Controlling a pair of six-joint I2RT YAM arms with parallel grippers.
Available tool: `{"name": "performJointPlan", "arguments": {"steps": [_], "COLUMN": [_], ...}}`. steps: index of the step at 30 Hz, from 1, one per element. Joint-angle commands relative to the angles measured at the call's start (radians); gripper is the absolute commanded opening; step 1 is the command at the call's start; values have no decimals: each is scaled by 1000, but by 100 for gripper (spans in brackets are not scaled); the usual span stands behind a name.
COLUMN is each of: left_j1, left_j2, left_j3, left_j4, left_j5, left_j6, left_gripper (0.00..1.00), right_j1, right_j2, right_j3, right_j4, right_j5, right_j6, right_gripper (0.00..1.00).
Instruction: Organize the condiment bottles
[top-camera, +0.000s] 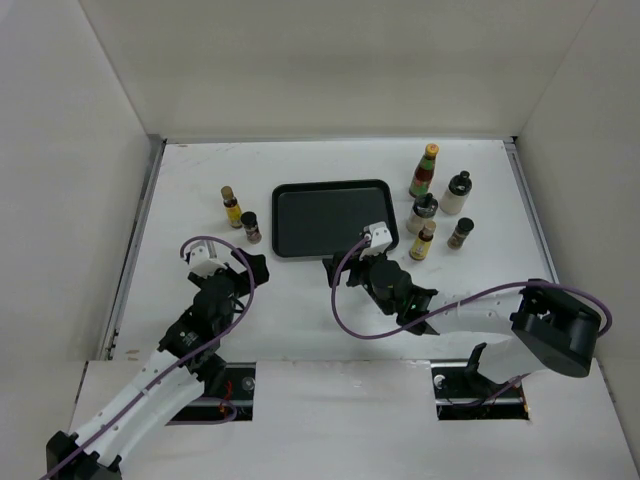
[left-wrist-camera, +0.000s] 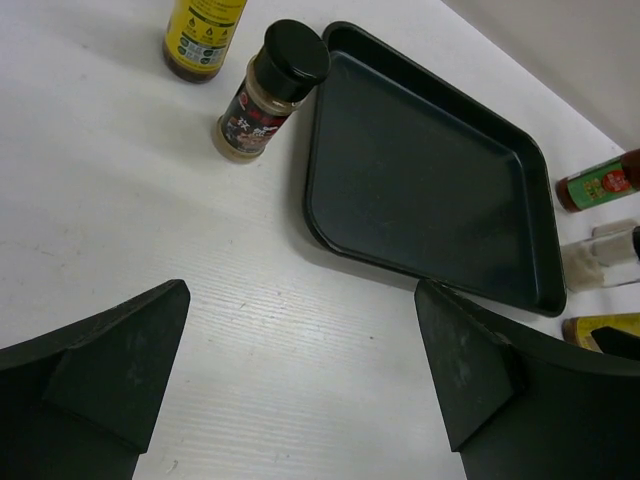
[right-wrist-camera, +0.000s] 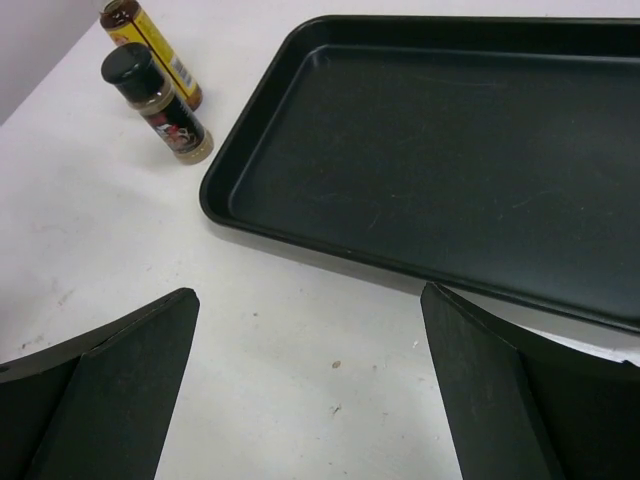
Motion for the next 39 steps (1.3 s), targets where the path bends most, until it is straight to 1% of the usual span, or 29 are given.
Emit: {"name": "performJointPlan", "arguments": {"steps": [1, 9, 12, 14, 18, 22, 23, 24, 25, 26, 27, 28, 29, 30, 31, 32, 33, 34, 35, 36, 37, 39], "left_j1": [-1, 2, 4, 2, 9, 41, 59, 74, 91, 108, 130, 146, 163, 182, 205, 229, 249, 263, 274, 283, 288, 298], "left_j2": [-15, -27, -48, -44, 42, 198, 246, 293, 341, 387, 436, 486, 534, 585, 634, 672, 707, 743, 776, 804, 830, 870], "left_j3": [10, 20, 46, 80, 196, 289, 312, 338, 365, 391, 419, 451, 483, 516, 548, 574, 594, 614, 634, 649, 663, 680], "left_j4": [45, 58, 64, 106, 206, 350, 381, 403, 410, 409, 401, 386, 368, 351, 329, 312, 306, 296, 286, 274, 268, 266], "left_j5": [-22, -42, -94, -123, -191, -203, -194, -182, -179, -176, -170, -162, -151, -139, -115, -90, -72, -61, -64, -68, -73, -77], "left_j6": [14, 51, 89, 140, 267, 345, 359, 368, 370, 367, 364, 364, 364, 367, 367, 363, 358, 358, 361, 361, 361, 364], "left_gripper": [100, 100, 100, 100, 100, 100, 98, 78, 53, 42, 38, 37, 38, 42, 47, 53, 59, 65, 70, 74, 74, 74], "right_j1": [1, 8, 8, 11, 11, 11, 11, 11, 11, 11, 11, 11, 11, 11, 11, 11, 11, 11, 11, 11, 11, 11], "right_j2": [8, 22, 19, 19, 38, 34, 34, 38, 39, 36, 33, 27, 25, 28, 33, 38, 39, 36, 35, 34, 36, 54], "right_j3": [19, 31, 31, 31, 38, 31, 30, 30, 30, 31, 33, 33, 33, 33, 36, 41, 45, 50, 56, 56, 56, 57], "right_j4": [54, 41, 41, 46, 41, 52, 54, 54, 54, 52, 51, 49, 51, 54, 48, 38, 26, 15, 6, 9, 15, 26], "right_j5": [8, 5, 5, 5, 3, 3, -1, -12, -29, -44, -59, -76, -99, -122, -132, -144, -155, -162, -173, -176, -182, -193], "right_j6": [11, 4, 4, 4, 4, 3, 8, 11, 14, 16, 17, 19, 19, 20, 26, 36, 43, 46, 46, 46, 43, 43], "right_gripper": [100, 100, 100, 100, 100, 100, 100, 100, 100, 100, 100, 100, 91, 69, 44, 32, 27, 27, 29, 31, 38, 49]}}
